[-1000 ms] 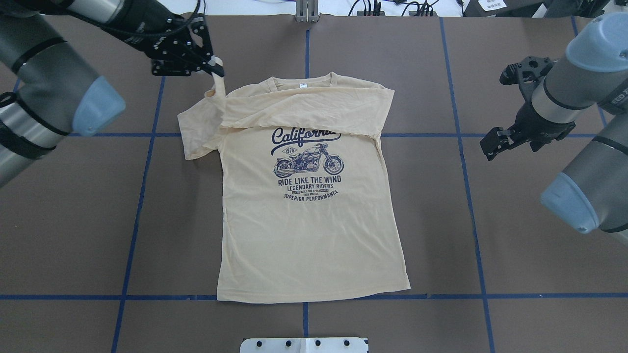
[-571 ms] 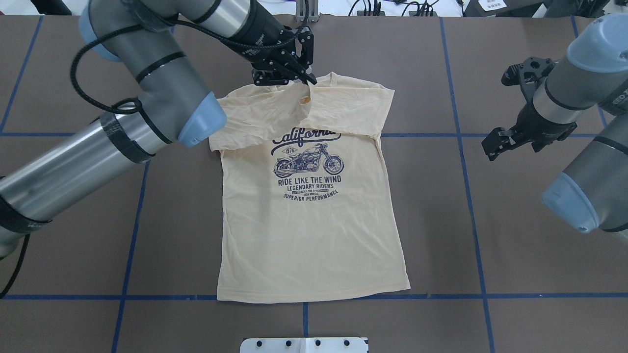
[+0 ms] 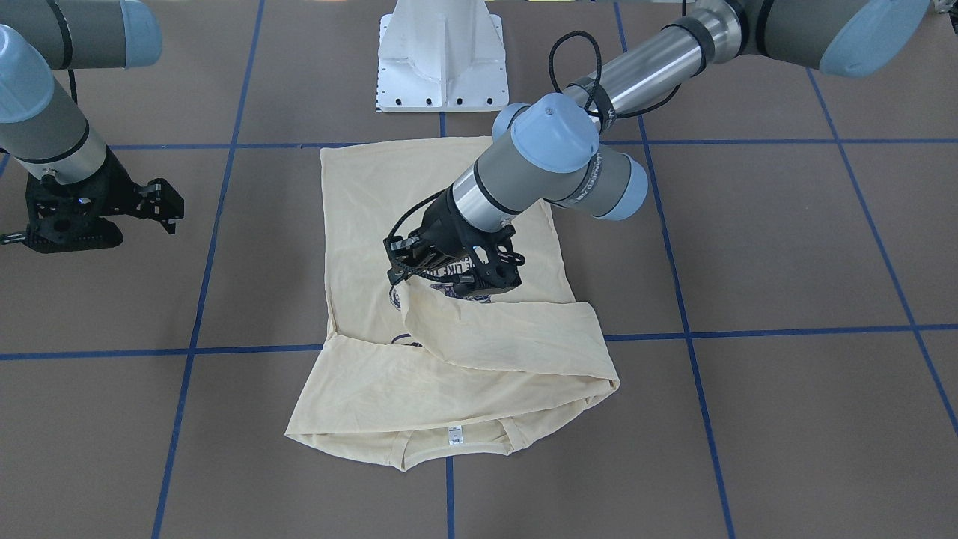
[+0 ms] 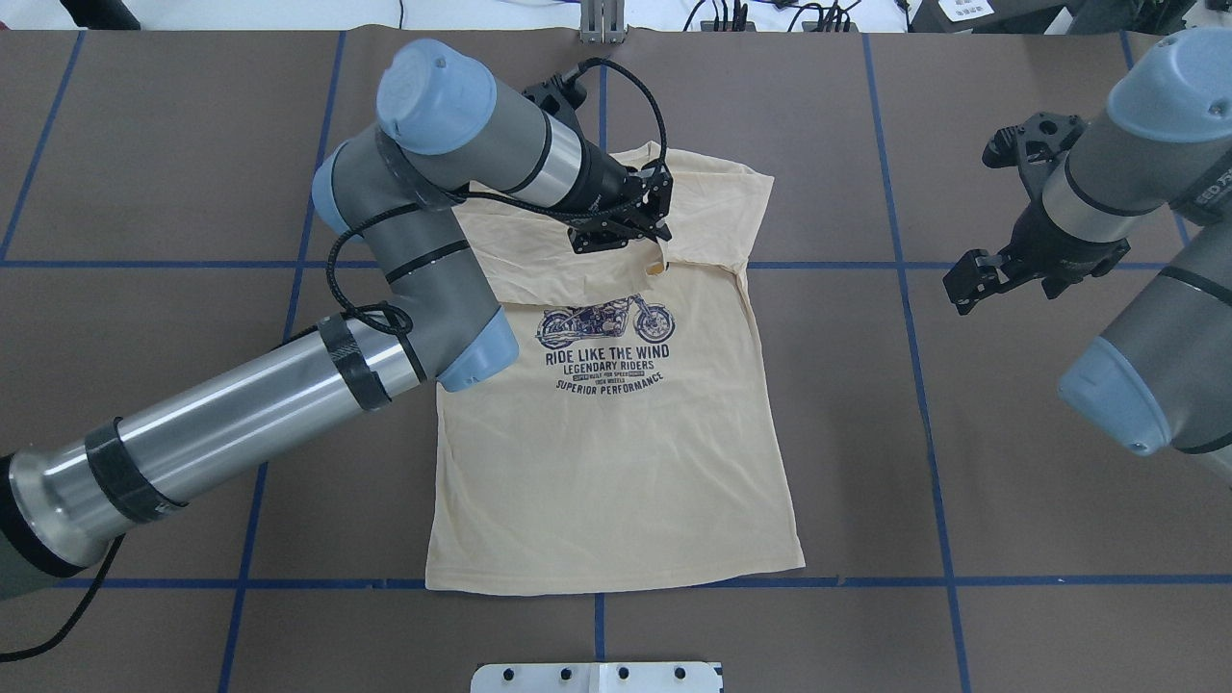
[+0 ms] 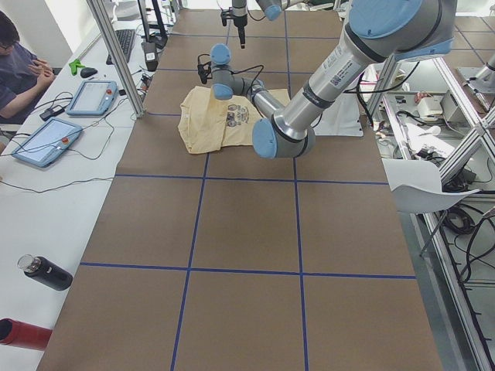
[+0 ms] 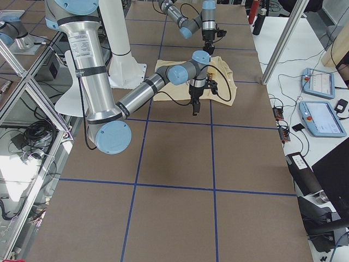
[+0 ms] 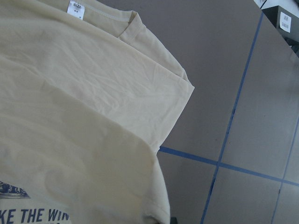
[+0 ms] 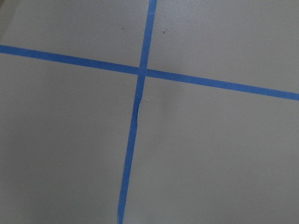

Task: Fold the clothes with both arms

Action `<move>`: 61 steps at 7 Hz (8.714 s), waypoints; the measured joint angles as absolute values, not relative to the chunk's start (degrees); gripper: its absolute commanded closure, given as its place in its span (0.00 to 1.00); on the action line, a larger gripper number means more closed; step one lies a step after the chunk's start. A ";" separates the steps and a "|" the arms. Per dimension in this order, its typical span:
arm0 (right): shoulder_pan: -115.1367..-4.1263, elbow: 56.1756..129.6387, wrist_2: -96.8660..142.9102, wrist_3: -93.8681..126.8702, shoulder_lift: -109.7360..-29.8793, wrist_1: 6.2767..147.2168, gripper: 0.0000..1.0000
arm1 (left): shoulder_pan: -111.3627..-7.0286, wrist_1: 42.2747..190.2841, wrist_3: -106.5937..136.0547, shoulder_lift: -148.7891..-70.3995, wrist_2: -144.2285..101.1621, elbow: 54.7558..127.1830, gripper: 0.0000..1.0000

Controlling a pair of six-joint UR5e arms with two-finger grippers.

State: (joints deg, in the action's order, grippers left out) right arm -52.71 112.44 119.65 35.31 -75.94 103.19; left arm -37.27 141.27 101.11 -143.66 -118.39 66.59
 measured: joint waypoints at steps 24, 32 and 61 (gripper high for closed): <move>-15.77 113.79 100.52 85.68 -79.33 78.21 0.02 | -32.88 108.81 83.30 -115.11 -108.37 108.71 0.00; -14.66 112.62 104.68 85.69 -79.05 78.22 0.42 | -32.87 108.81 83.31 -115.11 -108.28 108.72 0.00; -18.97 114.85 106.72 85.28 -78.01 77.43 1.00 | -15.00 99.41 96.62 -108.40 -107.67 110.22 0.17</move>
State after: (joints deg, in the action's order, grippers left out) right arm -18.97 114.85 106.72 85.28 -78.01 77.43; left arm -15.00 99.41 96.62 -108.40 -107.67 110.22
